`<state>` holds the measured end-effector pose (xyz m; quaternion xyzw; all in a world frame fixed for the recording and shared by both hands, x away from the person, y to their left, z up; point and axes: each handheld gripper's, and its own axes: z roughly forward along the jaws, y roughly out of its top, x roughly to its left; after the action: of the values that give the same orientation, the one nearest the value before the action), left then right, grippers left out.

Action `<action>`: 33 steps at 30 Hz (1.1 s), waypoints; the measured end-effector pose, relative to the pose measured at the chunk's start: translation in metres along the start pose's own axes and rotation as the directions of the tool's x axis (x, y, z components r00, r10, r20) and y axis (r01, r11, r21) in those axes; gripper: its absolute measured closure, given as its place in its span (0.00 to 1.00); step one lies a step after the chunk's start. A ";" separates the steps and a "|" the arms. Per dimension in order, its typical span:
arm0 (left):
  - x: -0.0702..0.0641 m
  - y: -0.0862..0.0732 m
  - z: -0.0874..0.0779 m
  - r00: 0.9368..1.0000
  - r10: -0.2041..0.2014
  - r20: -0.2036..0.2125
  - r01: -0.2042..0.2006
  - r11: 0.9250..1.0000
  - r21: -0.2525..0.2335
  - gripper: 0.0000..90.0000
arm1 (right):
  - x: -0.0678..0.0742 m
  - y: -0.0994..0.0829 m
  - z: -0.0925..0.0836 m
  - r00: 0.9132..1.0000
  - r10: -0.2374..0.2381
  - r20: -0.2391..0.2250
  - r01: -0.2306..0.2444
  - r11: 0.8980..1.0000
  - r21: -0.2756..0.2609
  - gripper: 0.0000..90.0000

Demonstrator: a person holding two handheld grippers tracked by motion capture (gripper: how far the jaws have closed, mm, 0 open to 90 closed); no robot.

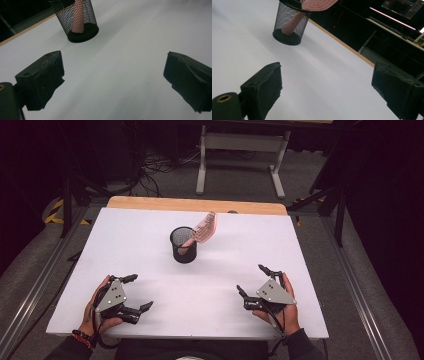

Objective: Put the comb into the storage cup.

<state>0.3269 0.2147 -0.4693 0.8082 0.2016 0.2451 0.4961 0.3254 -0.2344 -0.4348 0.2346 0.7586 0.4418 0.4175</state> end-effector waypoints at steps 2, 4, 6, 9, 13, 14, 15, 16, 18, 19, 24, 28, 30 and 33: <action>0.000 0.000 0.000 1.000 -0.001 0.001 0.001 1.000 -0.001 0.05 | -0.001 -0.003 -0.001 1.000 0.011 -0.002 -0.011 1.000 0.004 0.11; 0.000 0.000 0.000 1.000 -0.001 0.002 0.001 1.000 -0.002 0.05 | -0.003 -0.005 -0.003 1.000 0.027 -0.012 -0.027 1.000 0.004 0.11; 0.001 0.000 0.000 1.000 -0.004 0.002 0.004 1.000 0.000 0.05 | -0.004 -0.008 -0.004 0.999 0.037 -0.011 -0.036 0.999 0.010 0.11; 0.002 0.000 0.000 1.000 -0.010 0.001 0.010 1.000 -0.005 0.05 | -0.004 -0.012 -0.006 1.000 0.028 -0.002 -0.028 0.999 0.018 0.10; 0.002 0.000 0.000 1.000 -0.012 -0.001 0.012 1.000 -0.006 0.05 | -0.006 -0.016 -0.008 0.999 0.031 0.009 -0.031 0.999 0.026 0.09; 0.002 0.000 0.000 1.000 -0.015 0.001 0.015 1.000 -0.009 0.05 | -0.006 -0.018 -0.009 0.999 0.030 0.012 -0.030 0.999 0.028 0.08; 0.002 0.000 0.000 1.000 -0.018 0.004 0.018 1.000 -0.009 0.05 | -0.007 -0.019 -0.010 0.999 0.027 0.020 -0.028 0.999 0.033 0.08; 0.003 0.000 0.001 1.000 -0.021 0.004 0.021 1.000 -0.010 0.05 | -0.007 -0.020 -0.011 0.999 0.028 0.026 -0.029 0.999 0.040 0.07; 0.005 -0.001 0.001 1.000 -0.023 0.004 0.023 1.000 -0.014 0.04 | -0.009 -0.024 -0.014 0.999 0.043 0.027 -0.044 0.998 0.043 0.06; 0.005 0.000 0.001 1.000 -0.022 0.001 0.022 1.000 -0.013 0.05 | -0.010 -0.026 -0.015 0.998 0.050 0.028 -0.052 0.998 0.045 0.05; 0.003 0.001 0.002 1.000 -0.012 -0.003 0.012 1.000 -0.013 0.05 | -0.010 -0.029 -0.014 0.998 0.062 0.018 -0.063 0.997 0.049 0.05; 0.003 0.002 0.000 1.000 -0.010 -0.013 0.010 1.000 -0.014 0.04 | -0.008 -0.029 -0.013 0.998 0.057 0.008 -0.057 0.997 0.045 0.05; 0.003 0.002 -0.001 1.000 -0.006 -0.018 0.006 1.000 -0.015 0.04 | -0.008 -0.029 -0.012 0.998 0.055 0.009 -0.055 0.997 0.050 0.05; 0.004 0.002 -0.002 1.000 -0.009 -0.019 0.009 1.000 -0.022 0.04 | -0.008 -0.029 -0.013 0.998 0.056 0.012 -0.056 0.997 0.049 0.05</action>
<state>0.3290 0.2170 -0.4657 0.7995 0.2071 0.2528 0.5040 0.3197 -0.2609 -0.4531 0.2684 0.7601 0.4331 0.4032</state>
